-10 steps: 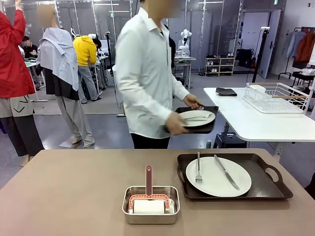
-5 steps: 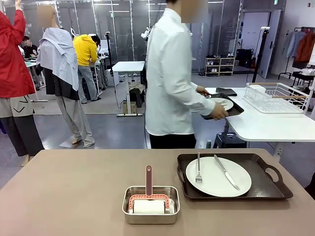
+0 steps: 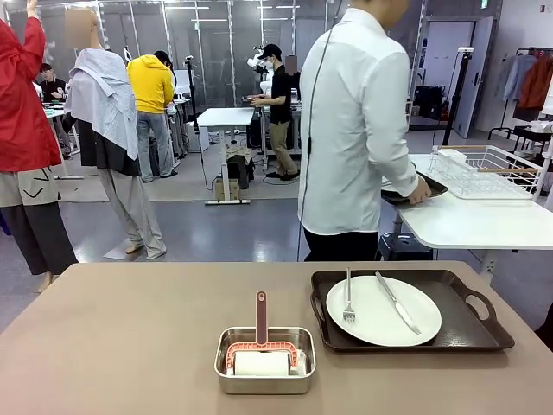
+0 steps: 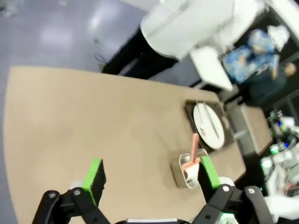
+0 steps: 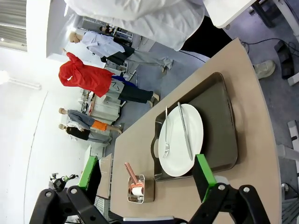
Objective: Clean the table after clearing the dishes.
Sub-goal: When the left (or right) Handle tray is removed, use the left hand (or right hand) to clean the left (or right) side of the table with the Lint Roller.
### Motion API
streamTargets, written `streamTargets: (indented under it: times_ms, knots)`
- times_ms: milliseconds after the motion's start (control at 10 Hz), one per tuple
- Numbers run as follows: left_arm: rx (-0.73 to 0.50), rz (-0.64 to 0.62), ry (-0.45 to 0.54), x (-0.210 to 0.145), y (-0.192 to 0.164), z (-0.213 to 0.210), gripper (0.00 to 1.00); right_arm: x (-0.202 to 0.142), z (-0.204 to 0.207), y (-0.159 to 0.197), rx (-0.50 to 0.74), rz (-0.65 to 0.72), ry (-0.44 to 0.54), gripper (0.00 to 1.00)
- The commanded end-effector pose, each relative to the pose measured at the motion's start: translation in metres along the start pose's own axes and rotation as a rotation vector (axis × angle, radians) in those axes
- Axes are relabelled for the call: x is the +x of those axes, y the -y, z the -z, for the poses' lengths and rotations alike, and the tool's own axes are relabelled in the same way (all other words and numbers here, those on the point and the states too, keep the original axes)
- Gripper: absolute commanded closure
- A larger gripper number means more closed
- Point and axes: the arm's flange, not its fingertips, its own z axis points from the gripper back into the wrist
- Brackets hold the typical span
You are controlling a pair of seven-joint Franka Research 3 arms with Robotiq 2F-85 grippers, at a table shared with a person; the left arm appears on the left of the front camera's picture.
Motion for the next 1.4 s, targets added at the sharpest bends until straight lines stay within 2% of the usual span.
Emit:
streamTargets:
  times_ms: [0, 200, 300, 600, 800, 900, 1300]
  knots:
    - [0.024, 0.249, -0.166, 0.025, 0.039, 0.033, 0.00, -0.001, 0.000, 0.000, 0.014, -0.025, 0.014, 0.00]
    - [0.053, 0.530, -0.419, 0.040, 0.101, 0.090, 0.00, -0.001, 0.000, 0.000, 0.014, -0.025, 0.014, 0.00]
    - [0.071, 0.617, -0.517, 0.038, 0.124, 0.119, 0.00, -0.001, 0.000, 0.000, 0.014, -0.025, 0.014, 0.00]
    - [0.122, 0.737, -0.705, 0.022, 0.158, 0.203, 0.00, -0.001, 0.000, 0.000, 0.014, -0.025, 0.014, 0.00]
    - [0.061, 0.736, -0.724, 0.020, 0.170, 0.214, 0.00, -0.001, 0.000, 0.000, 0.014, -0.025, 0.014, 0.00]
    - [0.086, 0.748, -0.720, 0.007, 0.166, 0.215, 0.00, -0.001, 0.000, 0.000, 0.014, -0.025, 0.014, 0.00]
    - [0.086, 0.748, -0.720, 0.007, 0.166, 0.215, 0.00, -0.001, 0.000, 0.000, 0.014, -0.025, 0.014, 0.00]
